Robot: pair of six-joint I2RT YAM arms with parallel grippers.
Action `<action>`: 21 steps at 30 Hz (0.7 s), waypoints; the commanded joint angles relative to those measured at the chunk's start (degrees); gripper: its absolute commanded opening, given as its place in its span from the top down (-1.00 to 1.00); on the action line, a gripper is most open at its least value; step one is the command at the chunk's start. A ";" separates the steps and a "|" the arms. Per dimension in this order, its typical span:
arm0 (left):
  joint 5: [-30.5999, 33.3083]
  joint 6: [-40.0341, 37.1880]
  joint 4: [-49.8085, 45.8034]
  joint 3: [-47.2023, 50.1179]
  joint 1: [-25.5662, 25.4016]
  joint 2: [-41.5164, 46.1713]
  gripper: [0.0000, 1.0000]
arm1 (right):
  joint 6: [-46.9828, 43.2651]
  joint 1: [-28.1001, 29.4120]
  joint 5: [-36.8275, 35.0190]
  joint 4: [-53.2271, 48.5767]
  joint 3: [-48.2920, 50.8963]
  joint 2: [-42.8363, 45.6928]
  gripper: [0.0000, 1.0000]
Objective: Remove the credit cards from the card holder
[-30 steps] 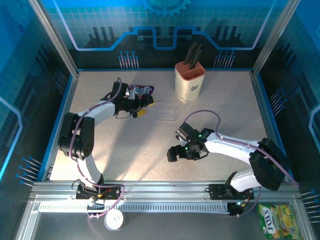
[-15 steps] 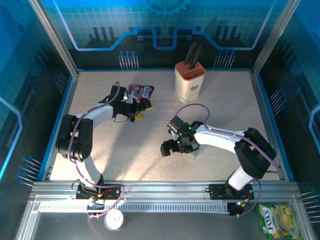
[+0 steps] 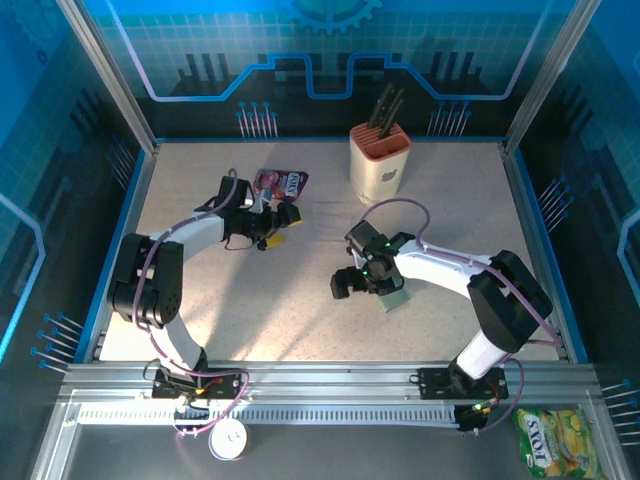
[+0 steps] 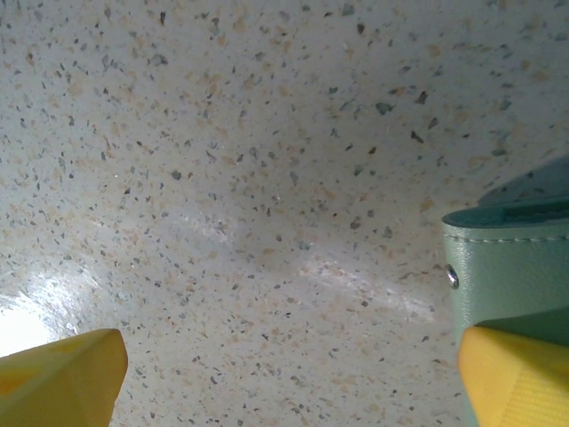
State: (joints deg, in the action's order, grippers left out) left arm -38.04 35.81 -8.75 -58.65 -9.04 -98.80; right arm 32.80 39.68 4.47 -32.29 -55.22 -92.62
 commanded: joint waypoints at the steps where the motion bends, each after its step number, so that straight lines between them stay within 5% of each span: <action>1: 0.34 -0.86 -0.20 0.14 0.42 1.60 -0.90 | -1.85 -1.57 -1.39 -0.36 -1.38 -0.29 -0.93; 21: -0.12 0.29 0.69 -0.52 0.42 1.16 -0.90 | -6.60 -13.24 -3.23 -3.46 2.87 7.17 -0.95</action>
State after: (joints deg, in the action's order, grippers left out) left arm -37.78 35.90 -8.64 -58.65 -9.04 -98.83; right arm 27.51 28.01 2.22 -33.01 -54.17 -86.87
